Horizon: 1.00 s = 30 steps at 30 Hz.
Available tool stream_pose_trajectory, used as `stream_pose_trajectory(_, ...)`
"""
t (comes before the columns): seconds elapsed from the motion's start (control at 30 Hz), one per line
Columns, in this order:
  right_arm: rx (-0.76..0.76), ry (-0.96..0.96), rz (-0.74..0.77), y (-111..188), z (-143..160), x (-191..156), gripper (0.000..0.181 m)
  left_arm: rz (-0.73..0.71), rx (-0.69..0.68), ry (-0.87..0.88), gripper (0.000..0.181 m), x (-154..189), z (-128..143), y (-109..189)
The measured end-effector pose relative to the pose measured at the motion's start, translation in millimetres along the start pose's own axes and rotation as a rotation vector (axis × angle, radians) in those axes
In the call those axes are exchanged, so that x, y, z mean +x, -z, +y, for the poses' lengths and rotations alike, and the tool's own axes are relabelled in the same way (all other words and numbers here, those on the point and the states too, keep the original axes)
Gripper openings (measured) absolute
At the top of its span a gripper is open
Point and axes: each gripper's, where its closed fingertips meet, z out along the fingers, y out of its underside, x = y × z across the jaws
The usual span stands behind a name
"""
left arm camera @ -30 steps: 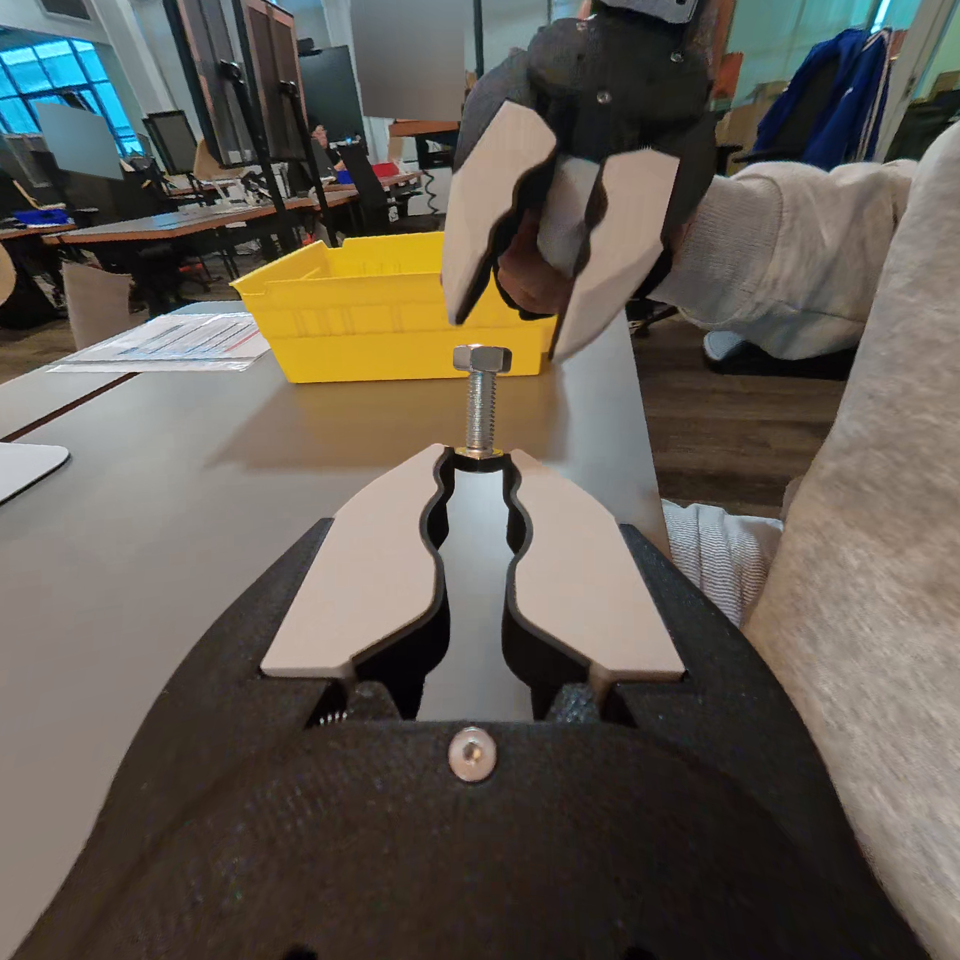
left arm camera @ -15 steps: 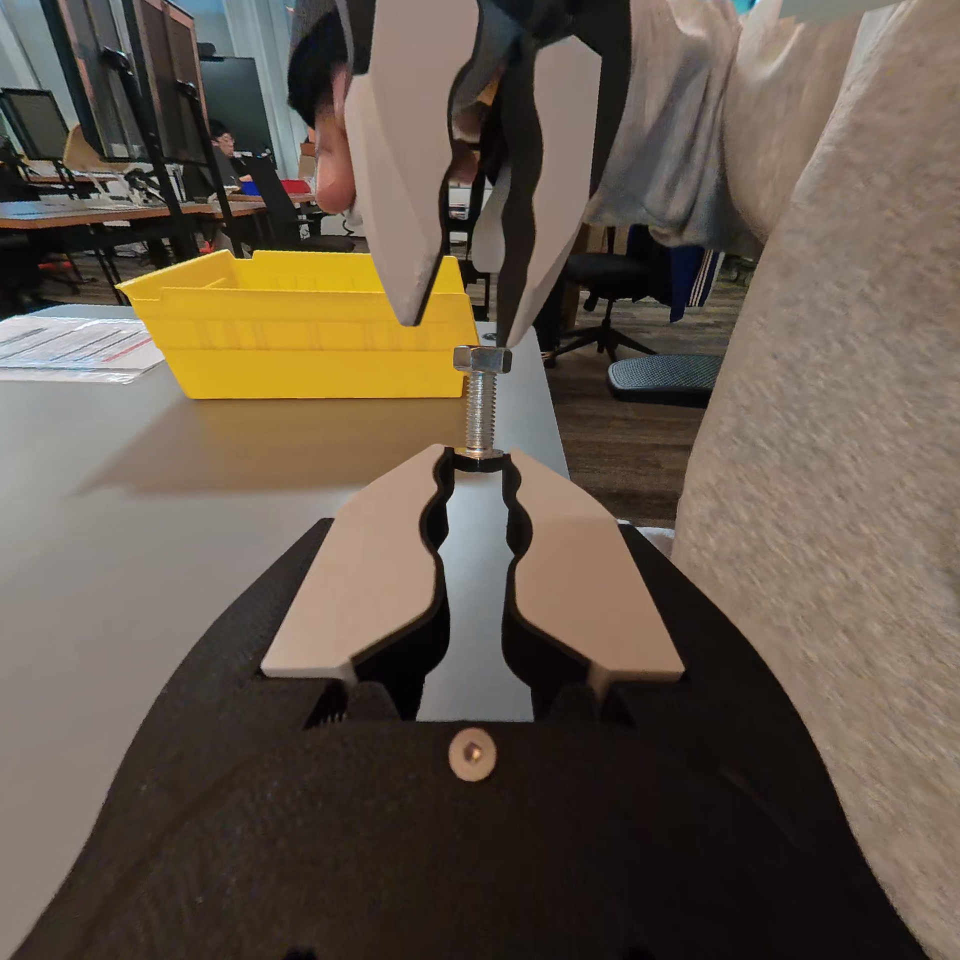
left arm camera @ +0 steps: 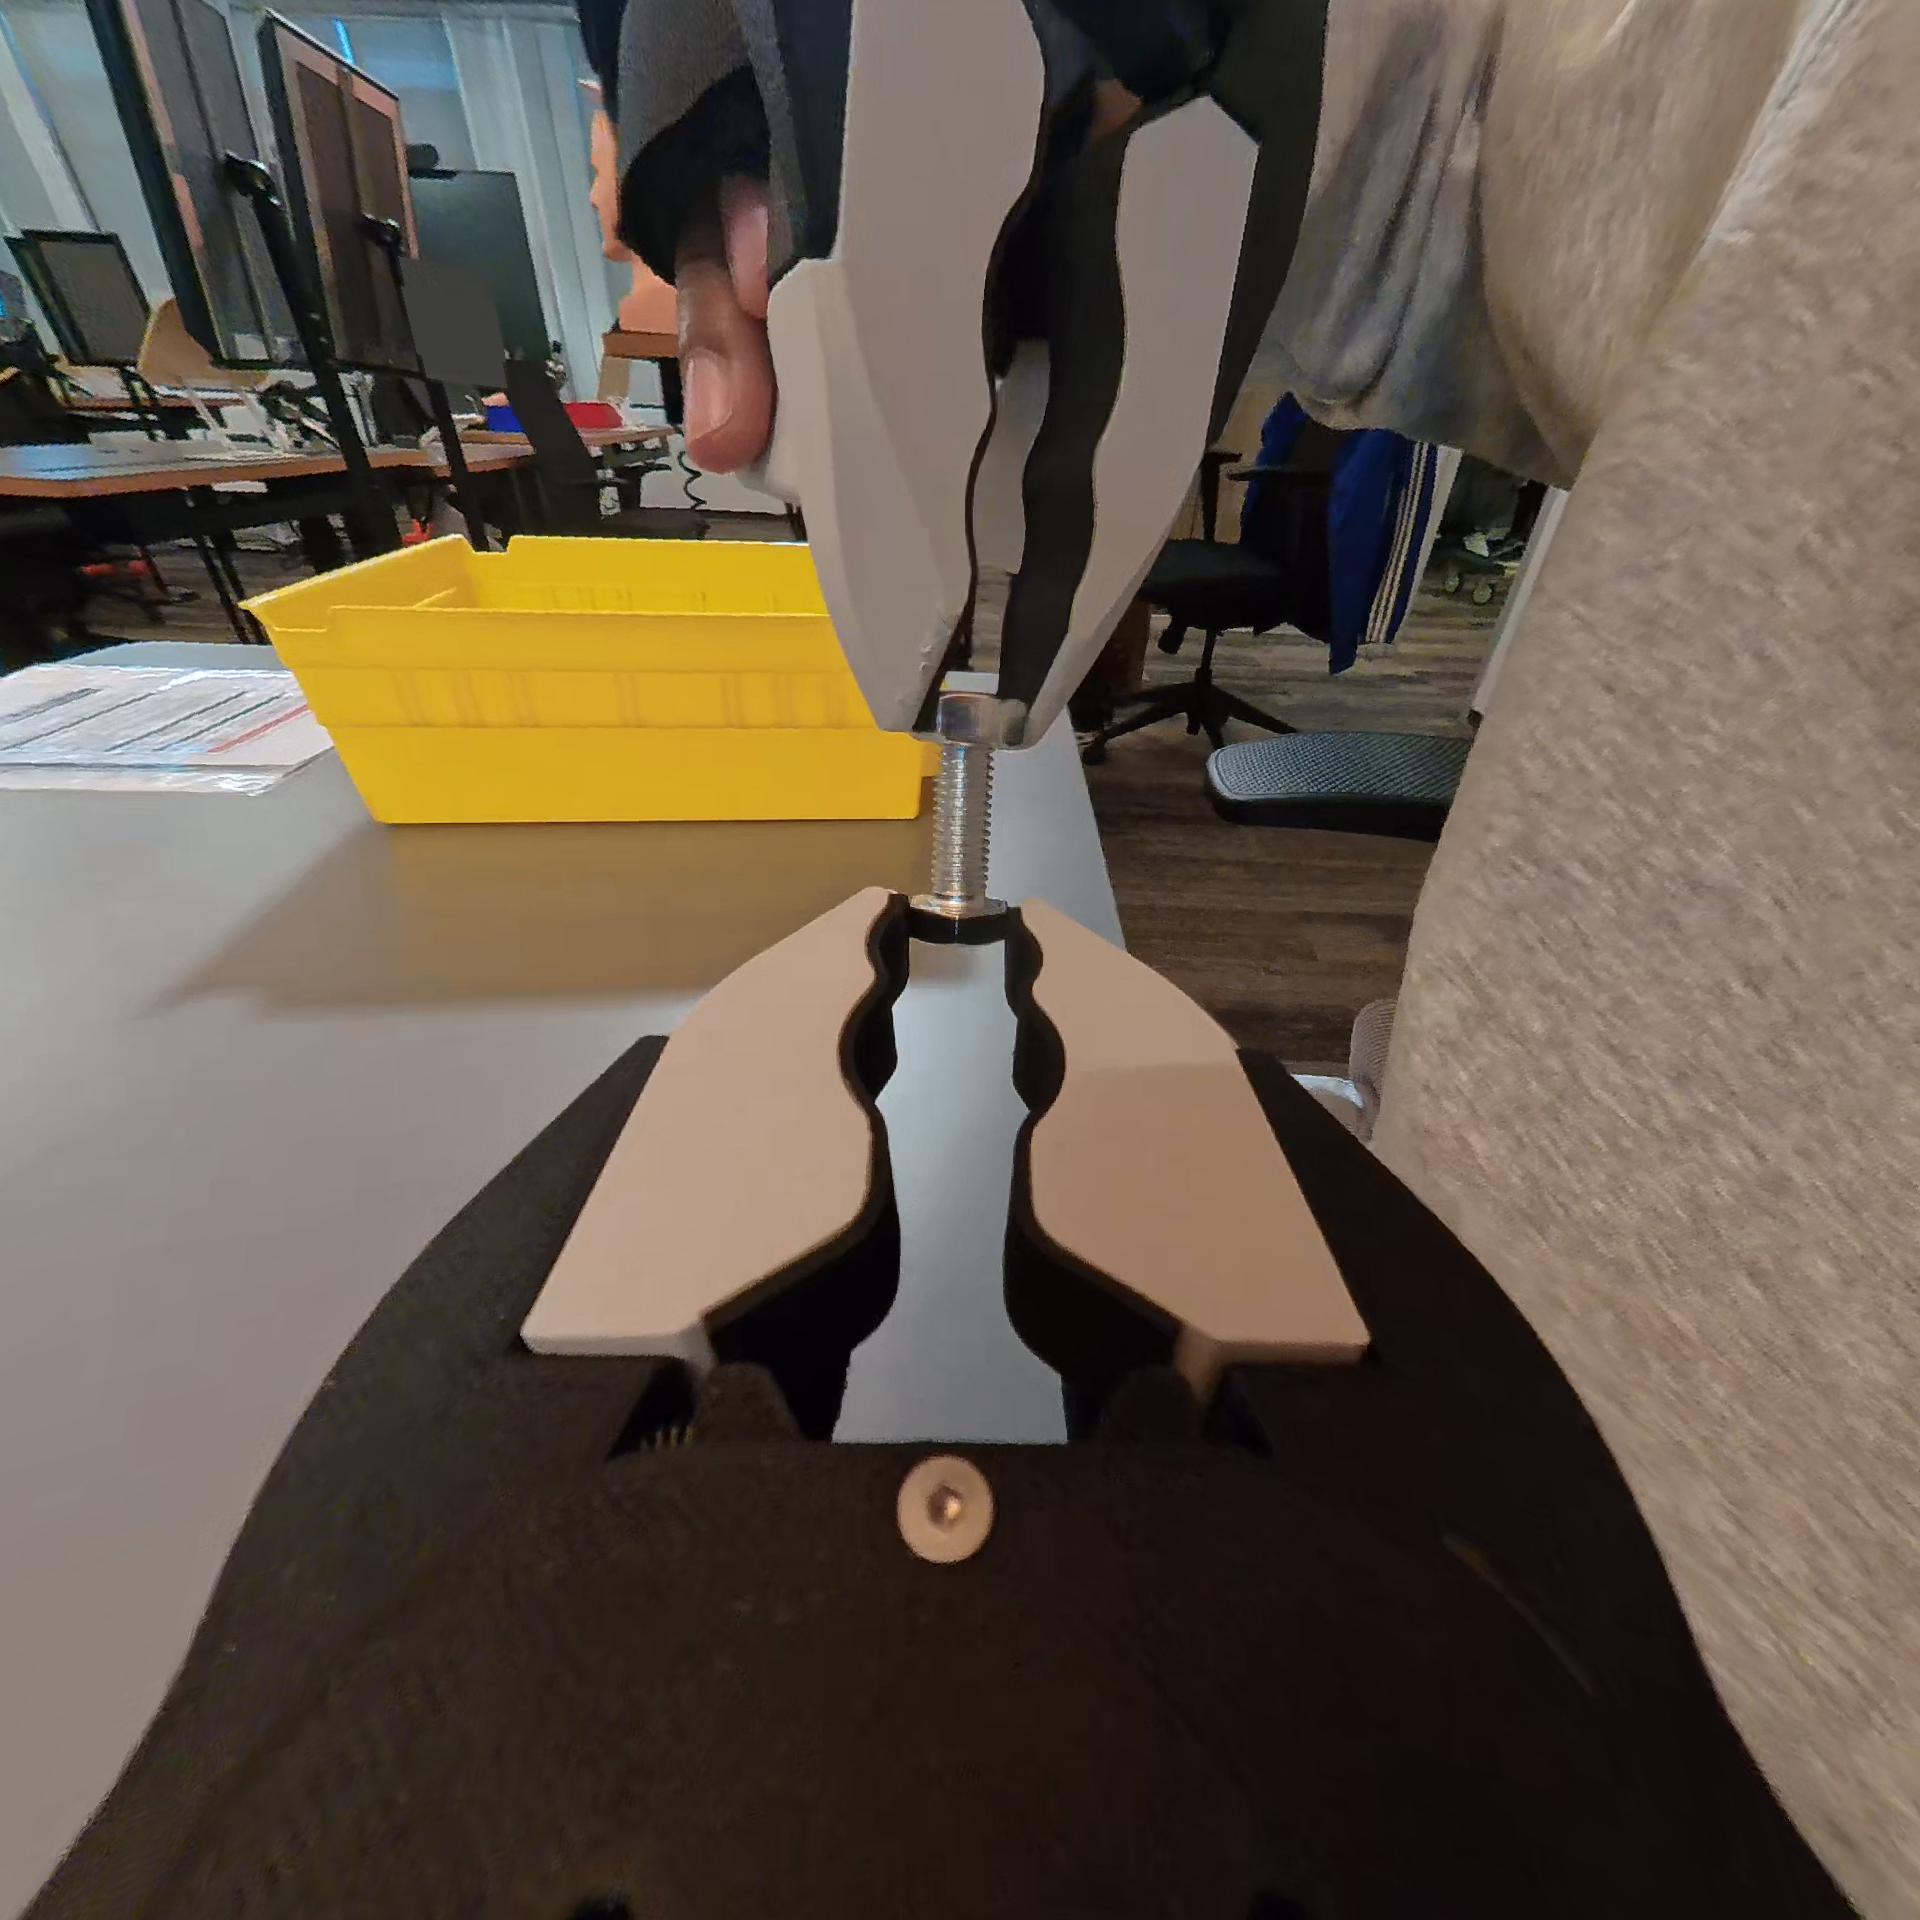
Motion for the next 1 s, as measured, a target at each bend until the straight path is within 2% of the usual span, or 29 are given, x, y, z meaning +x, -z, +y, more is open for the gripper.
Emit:
stream_pose_trajectory(0.2,-0.044,-0.345,-0.032,-1,6,7,0.018,-0.093,0.000,-0.049,0.018,-10,-1,1)
stream_pose_trajectory(0.3,-0.012,-0.430,-0.065,2,4,6,0.018,-0.095,0.019,-0.054,0.019,-8,-4,1)
stream_pose_trajectory(0.47,0.034,-0.380,-0.027,10,-1,9,0.026,-0.088,0.040,-0.042,0.019,-6,-9,3)
stream_pose_trajectory(0.63,0.074,-0.318,-0.071,11,-12,-1,0.035,-0.079,0.045,-0.031,0.018,-5,-9,3)
stream_pose_trajectory(1.0,-0.026,-0.334,-0.071,6,10,-1,0.032,-0.088,0.073,-0.013,0.018,-6,-14,5)
